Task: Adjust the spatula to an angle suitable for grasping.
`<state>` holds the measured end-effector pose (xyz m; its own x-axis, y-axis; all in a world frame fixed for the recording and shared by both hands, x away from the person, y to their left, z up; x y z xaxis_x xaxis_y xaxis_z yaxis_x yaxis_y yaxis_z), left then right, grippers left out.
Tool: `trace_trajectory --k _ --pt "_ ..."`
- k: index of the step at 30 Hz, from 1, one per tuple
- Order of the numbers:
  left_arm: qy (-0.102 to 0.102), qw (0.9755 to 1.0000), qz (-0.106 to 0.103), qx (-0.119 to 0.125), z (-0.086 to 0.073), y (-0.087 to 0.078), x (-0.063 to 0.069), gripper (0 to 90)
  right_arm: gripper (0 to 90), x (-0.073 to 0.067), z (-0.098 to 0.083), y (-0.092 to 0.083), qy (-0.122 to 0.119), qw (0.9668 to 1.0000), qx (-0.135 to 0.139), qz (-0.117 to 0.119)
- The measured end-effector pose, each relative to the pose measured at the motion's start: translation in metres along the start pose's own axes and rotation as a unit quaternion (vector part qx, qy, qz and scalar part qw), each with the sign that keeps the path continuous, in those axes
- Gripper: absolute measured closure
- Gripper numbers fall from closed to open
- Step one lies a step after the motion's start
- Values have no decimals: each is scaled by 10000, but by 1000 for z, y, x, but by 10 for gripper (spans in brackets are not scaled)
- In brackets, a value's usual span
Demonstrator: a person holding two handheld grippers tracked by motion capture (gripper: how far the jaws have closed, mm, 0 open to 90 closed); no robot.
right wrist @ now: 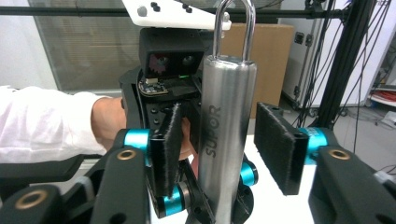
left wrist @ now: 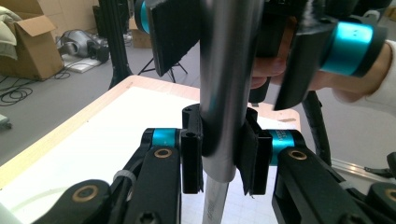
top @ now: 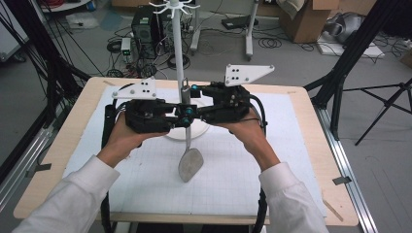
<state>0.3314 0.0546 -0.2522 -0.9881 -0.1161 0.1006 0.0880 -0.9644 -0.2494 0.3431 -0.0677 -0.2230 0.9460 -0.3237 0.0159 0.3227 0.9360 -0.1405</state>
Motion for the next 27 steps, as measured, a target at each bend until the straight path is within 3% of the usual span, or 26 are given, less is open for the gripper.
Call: trace_trajectory --k 9,23,27 --pt "-6 10000 68 7 0 2 1 730 683 0 1 0 -33 9999 59 -88" --pt "37 9998 183 -34 -2 4 -2 730 707 1 0 3 68 9996 -146 -212" --pt "109 9996 268 -71 -7 6 -2 692 708 3 0 2 157 9995 -136 -238"
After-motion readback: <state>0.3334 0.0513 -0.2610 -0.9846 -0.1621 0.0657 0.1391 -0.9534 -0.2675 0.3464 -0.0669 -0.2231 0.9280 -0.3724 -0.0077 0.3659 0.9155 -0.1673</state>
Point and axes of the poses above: each handheld gripper's, and its own axes: y roughly forward along the jaws, z roughly out of its top, x roughly to its right, the point moved 6 cm from there along y, roughly forward along the jaws, and after that the axes turned 12 degrees about -z, right-handed, at the moved point
